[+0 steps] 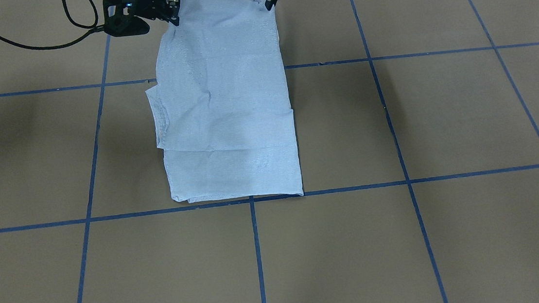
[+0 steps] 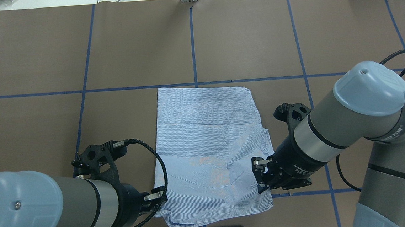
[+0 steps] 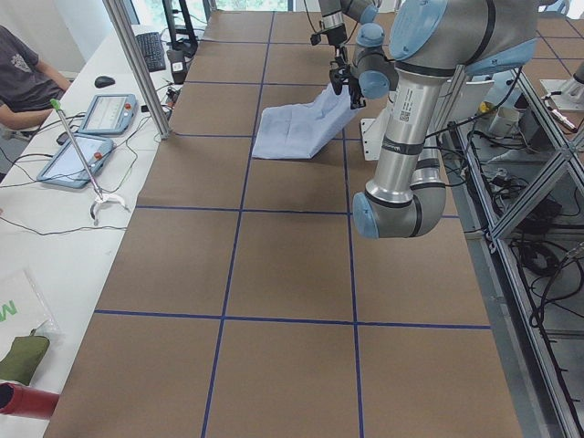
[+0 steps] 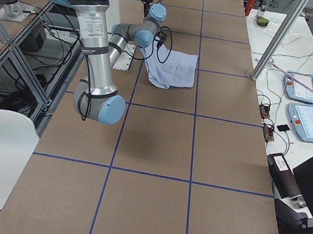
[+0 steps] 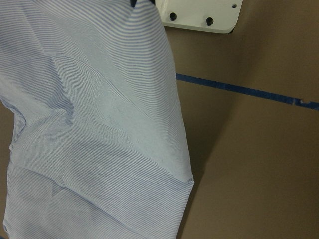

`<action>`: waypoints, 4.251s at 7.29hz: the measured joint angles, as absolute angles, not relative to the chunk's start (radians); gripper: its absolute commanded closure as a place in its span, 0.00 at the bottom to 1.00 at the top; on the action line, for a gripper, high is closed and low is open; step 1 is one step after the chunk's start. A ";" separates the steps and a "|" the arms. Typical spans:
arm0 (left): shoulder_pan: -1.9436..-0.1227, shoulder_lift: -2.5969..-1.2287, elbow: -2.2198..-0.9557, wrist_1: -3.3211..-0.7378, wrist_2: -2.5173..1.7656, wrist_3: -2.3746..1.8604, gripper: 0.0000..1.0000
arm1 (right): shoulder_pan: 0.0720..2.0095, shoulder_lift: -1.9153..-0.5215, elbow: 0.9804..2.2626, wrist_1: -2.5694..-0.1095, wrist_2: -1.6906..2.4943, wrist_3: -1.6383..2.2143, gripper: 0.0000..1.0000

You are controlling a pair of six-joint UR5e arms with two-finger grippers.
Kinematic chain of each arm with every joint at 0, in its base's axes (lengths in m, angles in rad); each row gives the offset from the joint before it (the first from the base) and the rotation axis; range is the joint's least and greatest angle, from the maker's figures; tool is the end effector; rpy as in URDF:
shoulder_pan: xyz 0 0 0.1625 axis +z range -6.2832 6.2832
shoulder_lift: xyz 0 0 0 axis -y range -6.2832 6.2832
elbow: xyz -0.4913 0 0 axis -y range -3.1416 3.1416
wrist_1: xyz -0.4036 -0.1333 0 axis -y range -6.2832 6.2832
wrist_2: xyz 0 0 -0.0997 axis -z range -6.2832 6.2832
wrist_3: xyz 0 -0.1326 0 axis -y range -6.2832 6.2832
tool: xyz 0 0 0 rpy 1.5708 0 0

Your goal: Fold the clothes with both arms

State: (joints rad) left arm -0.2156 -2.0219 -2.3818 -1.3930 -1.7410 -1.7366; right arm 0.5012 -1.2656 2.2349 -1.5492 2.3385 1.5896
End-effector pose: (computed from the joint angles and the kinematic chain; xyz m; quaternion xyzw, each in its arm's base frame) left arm 0.4637 -0.2150 0.1931 -0.0600 0.5158 -0.1187 0.8463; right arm -0.4279 -0.2814 0.2672 -0.2146 -0.5068 0.0377 0.8341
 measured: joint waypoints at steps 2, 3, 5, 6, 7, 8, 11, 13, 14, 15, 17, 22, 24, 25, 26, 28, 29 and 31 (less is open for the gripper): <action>-0.212 -2.041 -2.357 -1.390 -1.741 -1.721 1.00 | 0.552 -1.261 2.171 -1.546 2.348 1.583 1.00; -0.227 -2.048 -2.347 -1.396 -1.737 -1.695 1.00 | 0.579 -1.254 2.138 -1.544 2.342 1.579 1.00; -0.301 -2.052 -2.314 -1.443 -1.738 -1.643 1.00 | 0.629 -1.219 2.073 -1.542 2.324 1.565 1.00; -0.341 -2.054 -2.279 -1.481 -1.739 -1.614 1.00 | 0.654 -1.182 2.022 -1.542 2.314 1.561 1.00; -0.380 -2.056 -2.220 -1.541 -1.739 -1.590 1.00 | 0.672 -1.138 1.964 -1.541 2.290 1.553 1.00; -0.413 -2.058 -2.151 -1.617 -1.739 -1.578 1.00 | 0.686 -1.098 1.909 -1.540 2.264 1.534 1.00; -0.488 -2.076 -1.986 -1.771 -1.740 -1.535 1.00 | 0.708 -0.997 1.767 -1.536 2.212 1.501 1.00; -0.515 -2.085 -1.891 -1.861 -1.740 -1.519 1.00 | 0.712 -0.930 1.658 -1.535 2.172 1.497 1.00; -0.530 -2.088 -1.853 -1.897 -1.740 -1.505 1.00 | 0.715 -0.915 1.624 -1.530 2.157 1.496 1.00; -0.547 -2.095 -1.821 -1.916 -1.740 -1.487 1.00 | 0.718 -0.901 1.590 -1.515 2.146 1.496 1.00; -0.566 -2.120 -1.732 -1.981 -1.740 -1.468 1.00 | 0.720 -0.867 1.501 -1.468 2.124 1.496 1.00; -0.594 -2.180 -1.536 -2.132 -1.739 -1.465 0.06 | 0.724 -0.833 1.378 -1.363 2.099 1.496 0.00; -0.607 -2.181 -1.533 -2.135 -1.738 -1.470 0.01 | 0.738 -0.837 1.378 -1.357 2.105 1.491 0.00; -0.629 -2.181 -1.533 -2.133 -1.739 -1.470 0.01 | 0.767 -0.841 1.380 -1.354 2.130 1.464 0.00; -0.662 -2.180 -1.532 -2.129 -1.750 -1.467 0.01 | 0.794 -0.842 1.386 -1.353 2.170 1.427 0.00; -0.725 -2.172 -1.532 -2.113 -1.825 -1.434 0.01 | 0.816 -0.847 1.449 -1.356 2.215 1.401 0.00; -0.752 -2.164 -1.534 -2.098 -1.851 -1.399 0.01 | 0.806 -0.863 1.510 -1.359 2.218 1.399 0.00; -0.804 -2.127 -1.546 -2.084 -1.879 -1.308 0.01 | 0.716 -0.879 1.594 -1.368 2.159 1.397 0.00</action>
State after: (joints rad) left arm -0.8044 -2.1272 -1.5455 -2.0839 -1.8787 -1.3080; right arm 0.7161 -0.8791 1.5941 -1.3684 2.1590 1.3972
